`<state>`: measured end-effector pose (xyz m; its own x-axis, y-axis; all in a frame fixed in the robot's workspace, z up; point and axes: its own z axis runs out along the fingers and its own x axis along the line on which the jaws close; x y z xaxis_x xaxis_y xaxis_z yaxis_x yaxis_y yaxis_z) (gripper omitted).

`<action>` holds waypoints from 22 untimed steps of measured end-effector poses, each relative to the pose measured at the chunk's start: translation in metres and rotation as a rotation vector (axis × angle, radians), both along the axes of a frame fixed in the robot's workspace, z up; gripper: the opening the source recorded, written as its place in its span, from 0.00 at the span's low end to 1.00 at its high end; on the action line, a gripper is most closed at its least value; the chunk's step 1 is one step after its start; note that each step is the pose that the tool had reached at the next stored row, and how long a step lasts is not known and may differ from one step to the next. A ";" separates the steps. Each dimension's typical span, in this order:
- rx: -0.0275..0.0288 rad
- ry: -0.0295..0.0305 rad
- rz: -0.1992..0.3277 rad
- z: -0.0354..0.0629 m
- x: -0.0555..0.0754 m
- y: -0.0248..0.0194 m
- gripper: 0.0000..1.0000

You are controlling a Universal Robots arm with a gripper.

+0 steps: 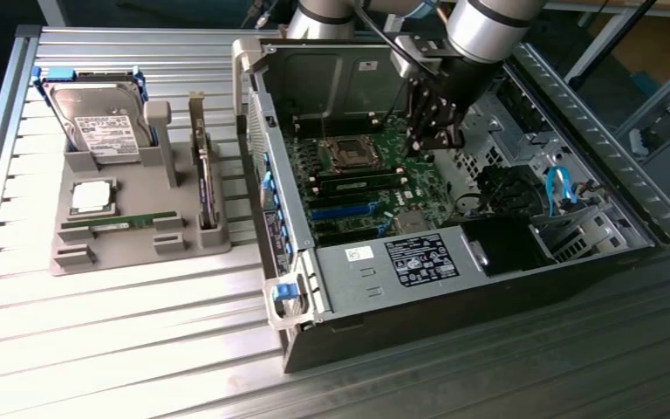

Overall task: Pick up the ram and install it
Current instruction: 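Press down the ram until it locks into place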

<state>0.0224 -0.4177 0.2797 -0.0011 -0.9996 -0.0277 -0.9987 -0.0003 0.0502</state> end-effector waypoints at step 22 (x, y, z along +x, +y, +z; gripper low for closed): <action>0.0163 0.0000 0.000 -0.0354 -0.001 0.0000 0.11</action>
<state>0.0214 -0.4177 0.2443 -0.0011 -0.9990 -0.0439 -0.9987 -0.0011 0.0501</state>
